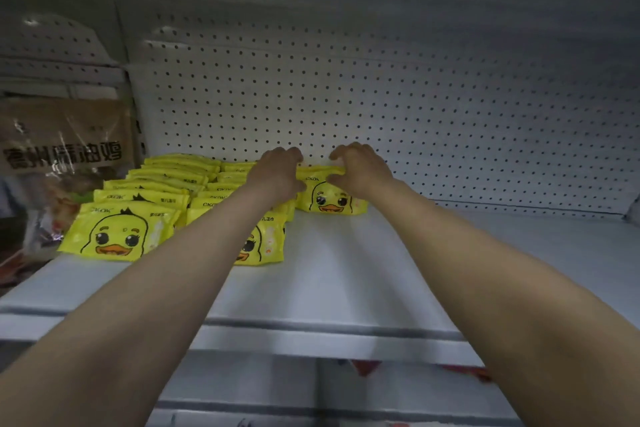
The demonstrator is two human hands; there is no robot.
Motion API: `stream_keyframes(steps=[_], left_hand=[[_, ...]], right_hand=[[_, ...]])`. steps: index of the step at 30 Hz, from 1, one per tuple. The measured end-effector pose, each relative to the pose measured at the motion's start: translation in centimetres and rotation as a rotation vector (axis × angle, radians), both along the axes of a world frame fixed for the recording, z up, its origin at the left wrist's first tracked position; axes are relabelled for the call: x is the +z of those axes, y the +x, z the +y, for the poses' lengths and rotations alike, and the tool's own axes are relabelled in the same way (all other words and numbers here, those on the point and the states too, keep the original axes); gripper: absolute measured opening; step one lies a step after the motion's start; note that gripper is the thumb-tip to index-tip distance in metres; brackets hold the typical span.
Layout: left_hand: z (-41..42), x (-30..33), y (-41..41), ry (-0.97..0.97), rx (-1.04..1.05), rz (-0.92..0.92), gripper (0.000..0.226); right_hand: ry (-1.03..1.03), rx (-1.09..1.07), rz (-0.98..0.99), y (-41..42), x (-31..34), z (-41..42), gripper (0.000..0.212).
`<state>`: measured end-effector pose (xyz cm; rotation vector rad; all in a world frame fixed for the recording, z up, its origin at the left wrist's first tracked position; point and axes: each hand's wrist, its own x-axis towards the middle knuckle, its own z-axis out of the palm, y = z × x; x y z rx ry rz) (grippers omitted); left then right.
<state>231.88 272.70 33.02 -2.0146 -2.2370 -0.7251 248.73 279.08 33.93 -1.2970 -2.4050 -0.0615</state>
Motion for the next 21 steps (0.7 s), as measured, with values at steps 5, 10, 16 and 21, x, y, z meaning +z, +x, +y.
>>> stream_keyframes(steps=[5,10,16,21], left_hand=[[-8.5,0.8,0.6,0.086,0.077,-0.014,0.057],[-18.6,0.8,2.4,0.14,0.19,0.026,0.055],[-30.3,-0.6,4.2,0.187,0.299,0.043,0.052],[-39.2,-2.6,3.4,0.178,0.432,0.095,0.05]], right_hand=[[-0.004,0.149,0.038,1.7,1.9,-6.1,0.051],[0.082,0.306,0.027,3.1,1.9,-13.7,0.052],[0.141,0.491,0.049,2.8,-0.7,-22.7,0.051],[0.09,0.639,0.075,0.1,-2.6,-29.0,0.051]])
